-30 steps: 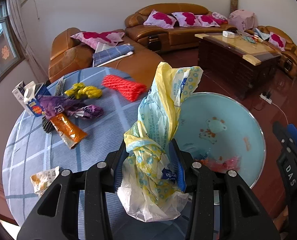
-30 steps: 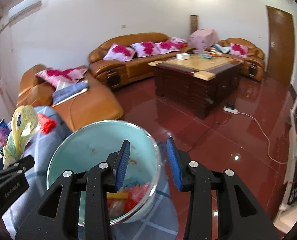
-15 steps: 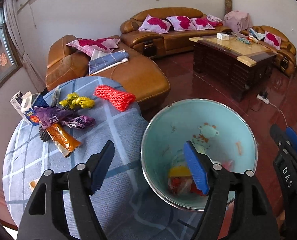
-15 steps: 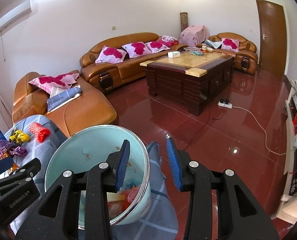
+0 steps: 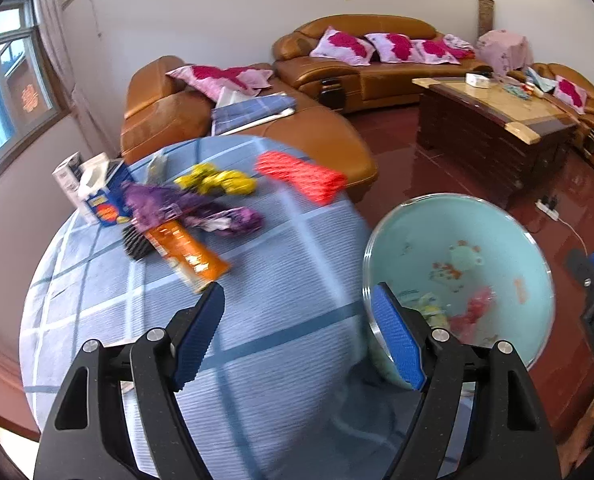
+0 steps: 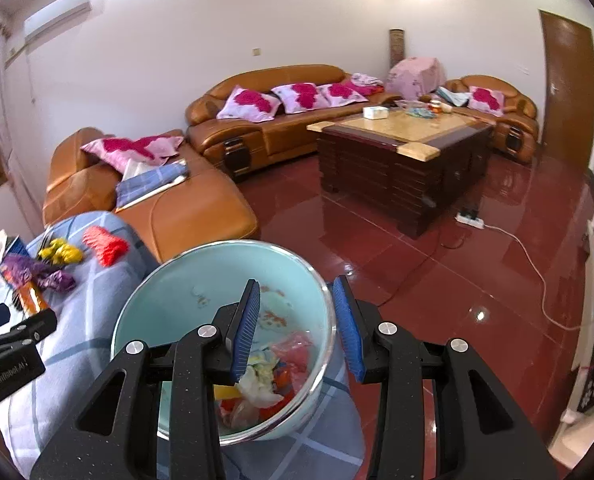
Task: Collect trash
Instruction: 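Grasp the white-orange snack wrapper with the left gripper while the right grasps the red mesh net, then carry the snack wrapper and red mesh net over the teal bucket with both grippers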
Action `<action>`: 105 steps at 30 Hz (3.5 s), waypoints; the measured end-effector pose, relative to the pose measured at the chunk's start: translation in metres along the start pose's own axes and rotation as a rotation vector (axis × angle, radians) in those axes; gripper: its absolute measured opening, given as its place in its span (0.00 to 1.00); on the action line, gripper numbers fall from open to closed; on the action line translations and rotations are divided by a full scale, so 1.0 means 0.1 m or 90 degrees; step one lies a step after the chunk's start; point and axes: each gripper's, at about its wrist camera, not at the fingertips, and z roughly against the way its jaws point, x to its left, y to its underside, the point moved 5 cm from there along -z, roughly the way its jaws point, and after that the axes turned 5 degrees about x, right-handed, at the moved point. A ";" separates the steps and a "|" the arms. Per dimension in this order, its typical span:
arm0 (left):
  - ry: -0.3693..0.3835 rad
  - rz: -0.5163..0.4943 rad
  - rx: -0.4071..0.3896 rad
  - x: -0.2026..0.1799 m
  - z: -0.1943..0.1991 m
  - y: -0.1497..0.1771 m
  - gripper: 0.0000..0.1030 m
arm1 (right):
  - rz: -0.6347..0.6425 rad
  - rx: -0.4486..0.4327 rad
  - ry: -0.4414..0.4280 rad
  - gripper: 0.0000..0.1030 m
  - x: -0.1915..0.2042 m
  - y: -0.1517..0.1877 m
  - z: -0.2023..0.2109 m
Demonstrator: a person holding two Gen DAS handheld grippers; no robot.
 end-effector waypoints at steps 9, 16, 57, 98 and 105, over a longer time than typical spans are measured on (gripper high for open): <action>-0.024 0.041 0.028 0.53 -0.14 0.16 0.73 | 0.078 0.013 -0.036 0.38 0.37 0.05 0.02; -0.028 0.043 0.039 0.95 -0.20 0.31 0.76 | 0.095 0.039 -0.061 0.38 0.62 0.06 -0.05; 0.033 0.164 0.065 2.19 -0.67 0.45 0.30 | 0.262 0.164 -0.237 0.38 2.26 -0.68 -1.27; 0.012 0.188 0.024 1.78 -0.01 0.61 0.31 | 0.237 0.032 -0.199 0.17 1.88 0.22 0.36; -0.005 0.154 0.006 1.54 0.17 0.61 0.31 | 0.222 0.019 -0.195 0.17 1.69 0.26 0.50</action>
